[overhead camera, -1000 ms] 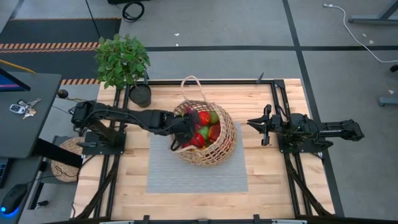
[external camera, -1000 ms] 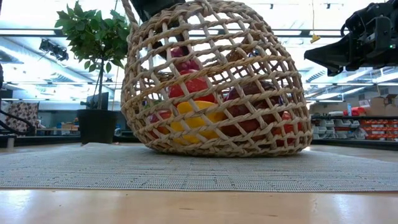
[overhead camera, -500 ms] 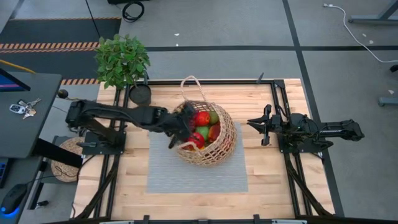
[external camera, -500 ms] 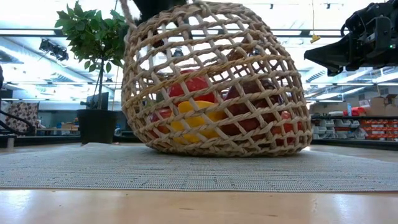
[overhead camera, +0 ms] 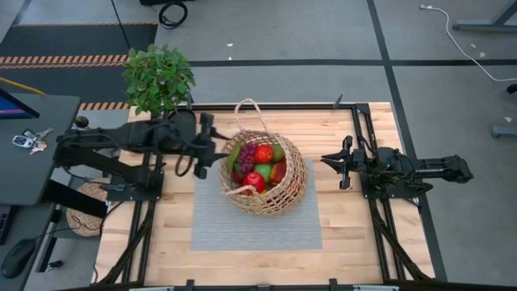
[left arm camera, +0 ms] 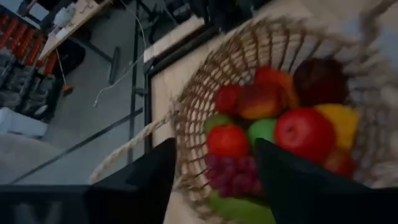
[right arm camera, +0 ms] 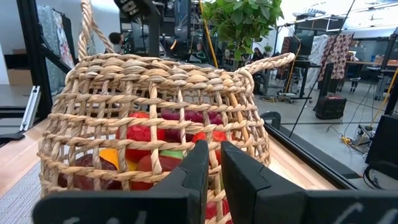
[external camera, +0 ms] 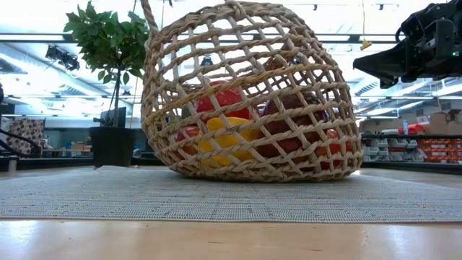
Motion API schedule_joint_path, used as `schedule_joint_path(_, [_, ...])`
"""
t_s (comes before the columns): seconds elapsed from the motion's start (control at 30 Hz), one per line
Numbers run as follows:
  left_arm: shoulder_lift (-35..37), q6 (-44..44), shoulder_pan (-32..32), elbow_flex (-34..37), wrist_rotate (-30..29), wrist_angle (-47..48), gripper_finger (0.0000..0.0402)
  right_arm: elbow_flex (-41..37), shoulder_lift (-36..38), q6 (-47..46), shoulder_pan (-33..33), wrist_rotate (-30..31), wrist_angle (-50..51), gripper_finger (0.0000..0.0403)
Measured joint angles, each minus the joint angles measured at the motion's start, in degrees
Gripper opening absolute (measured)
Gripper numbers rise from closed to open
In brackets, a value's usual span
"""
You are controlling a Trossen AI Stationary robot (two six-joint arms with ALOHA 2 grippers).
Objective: Build produce basket
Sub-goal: Return to Home Position
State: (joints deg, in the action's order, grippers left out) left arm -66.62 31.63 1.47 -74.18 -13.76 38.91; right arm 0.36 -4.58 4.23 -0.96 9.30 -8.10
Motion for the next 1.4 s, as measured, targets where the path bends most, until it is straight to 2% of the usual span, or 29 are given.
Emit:
schedule_joint_path(0.17, [9.41,-5.39,3.56,11.29,0.84,-7.41,0.0175,0.02,-0.02,0.0,0.01,0.0,0.04,0.005])
schedule_joint_path(0.27, [14.79,-8.69,5.29,19.9,0.7,-15.22,0.0151,0.0,0.0,0.0,0.0,0.0,0.04,0.005])
schedule_joint_path(0.4, [20.04,-13.28,7.21,29.27,0.51,-26.02,0.0131,0.0,0.0,0.0,0.01,0.0,0.02,0.005])
schedule_joint_path(0.5, [23.11,-16.5,9.08,34.22,0.67,-29.34,0.0125,0.02,0.0,0.02,-0.01,0.0,0.02,0.005])
schedule_joint_path(0.7, [26.44,-23.57,12.64,41.2,0.56,-34.18,0.0123,0.0,-0.01,0.0,0.0,0.0,0.07,0.005])
schedule_joint_path(0.87, [27.49,-21.84,14.12,45.22,0.4,-37.76,0.0123,0.0,-0.3,0.0,0.01,0.0,1.73,0.005])
schedule_joint_path(0.97, [28.87,-20.47,16.26,49.21,0.47,-44.48,0.0123,0.01,-0.65,0.01,0.01,-0.02,5.55,0.005])
schedule_joint_path(1.13, [32.31,-16.42,19.6,54.91,0.38,-55.66,0.0123,0.02,-1.32,0.0,0.01,-0.28,5.33,0.005])
schedule_joint_path(1.4, [44.61,-14.23,21.29,57.95,-0.93,-54.18,0.0123,0.02,-1.33,0.0,0.01,-0.33,5.17,0.005])
